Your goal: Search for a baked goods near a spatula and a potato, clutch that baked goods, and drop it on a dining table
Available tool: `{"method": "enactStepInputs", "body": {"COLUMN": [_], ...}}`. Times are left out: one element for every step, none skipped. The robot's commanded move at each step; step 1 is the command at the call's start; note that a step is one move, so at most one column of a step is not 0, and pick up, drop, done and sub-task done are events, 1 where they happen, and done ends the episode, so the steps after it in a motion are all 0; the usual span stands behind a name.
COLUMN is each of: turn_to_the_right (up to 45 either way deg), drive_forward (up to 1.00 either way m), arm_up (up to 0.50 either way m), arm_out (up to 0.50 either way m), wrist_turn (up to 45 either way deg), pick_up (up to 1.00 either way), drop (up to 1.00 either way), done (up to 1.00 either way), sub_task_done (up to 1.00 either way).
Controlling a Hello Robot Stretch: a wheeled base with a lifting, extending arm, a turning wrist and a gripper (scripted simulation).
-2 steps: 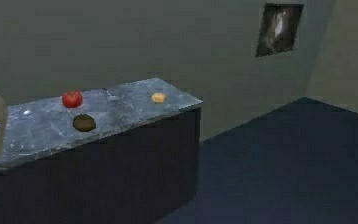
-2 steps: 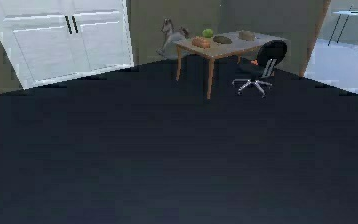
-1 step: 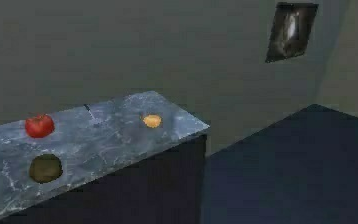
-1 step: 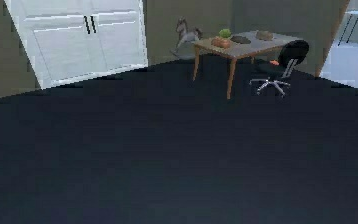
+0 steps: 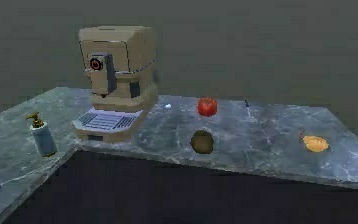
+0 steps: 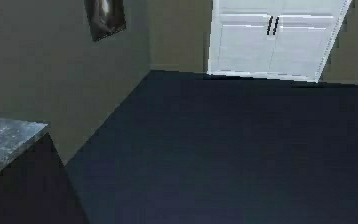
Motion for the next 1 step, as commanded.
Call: {"method": "enactStepInputs", "body": {"turn_to_the_right": [-45.0], "drive_forward": [0.00], "arm_up": [0.00], "arm_out": [0.00], "wrist_turn": [0.0], "pick_up": [0.00], "drop": [0.00], "done": [0.00], "sub_task_done": [0.00]}}
